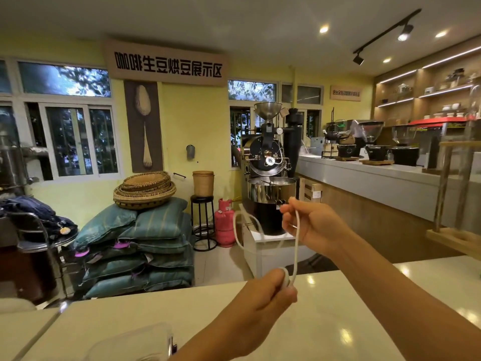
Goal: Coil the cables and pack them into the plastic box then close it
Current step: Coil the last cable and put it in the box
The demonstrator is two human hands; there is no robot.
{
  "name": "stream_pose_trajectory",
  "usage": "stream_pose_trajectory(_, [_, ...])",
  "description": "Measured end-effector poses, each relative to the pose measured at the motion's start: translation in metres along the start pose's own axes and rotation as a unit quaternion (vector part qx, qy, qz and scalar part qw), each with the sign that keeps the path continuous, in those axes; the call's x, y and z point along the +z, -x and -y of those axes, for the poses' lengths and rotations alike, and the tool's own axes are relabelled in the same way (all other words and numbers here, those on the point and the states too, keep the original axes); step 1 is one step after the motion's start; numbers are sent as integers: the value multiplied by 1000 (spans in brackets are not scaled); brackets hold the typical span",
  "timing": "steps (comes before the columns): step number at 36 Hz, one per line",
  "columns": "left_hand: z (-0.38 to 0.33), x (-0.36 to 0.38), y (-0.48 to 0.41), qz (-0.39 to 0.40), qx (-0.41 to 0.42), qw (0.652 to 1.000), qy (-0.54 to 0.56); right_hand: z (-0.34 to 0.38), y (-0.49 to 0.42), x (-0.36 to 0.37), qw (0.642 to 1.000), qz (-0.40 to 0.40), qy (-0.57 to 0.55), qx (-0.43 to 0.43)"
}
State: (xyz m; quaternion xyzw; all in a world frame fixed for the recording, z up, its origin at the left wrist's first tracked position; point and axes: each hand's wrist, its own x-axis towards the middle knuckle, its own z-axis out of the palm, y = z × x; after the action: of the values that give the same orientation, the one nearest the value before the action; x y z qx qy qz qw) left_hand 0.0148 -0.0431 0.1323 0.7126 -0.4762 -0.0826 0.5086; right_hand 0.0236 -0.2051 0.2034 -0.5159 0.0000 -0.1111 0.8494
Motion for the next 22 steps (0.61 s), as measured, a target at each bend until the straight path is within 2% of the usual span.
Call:
stream_pose_trajectory(4, [-12, -2, 1, -8, 13, 999, 38, -24, -3, -2, 994, -48, 92, 18])
stream_pose_trajectory(8, [-20, -7, 0, -9, 20, 995, 97, -49, -3, -2, 976, -92, 196, -7])
stream_pose_trajectory(15, [-22, -5, -7, 3, 8, 983, 186, -73, 2, -6, 965, -127, 228, 12])
stream_pose_trajectory(18, [-21, -9, -14, -18, 4, 977, 214, -80, 7, -2, 956, -103, 274, 0])
stream_pose_trajectory(22, [-22, -14, -25, -49, 16, 970, 237, -92, 13, 3, 975, -22, 220, 12])
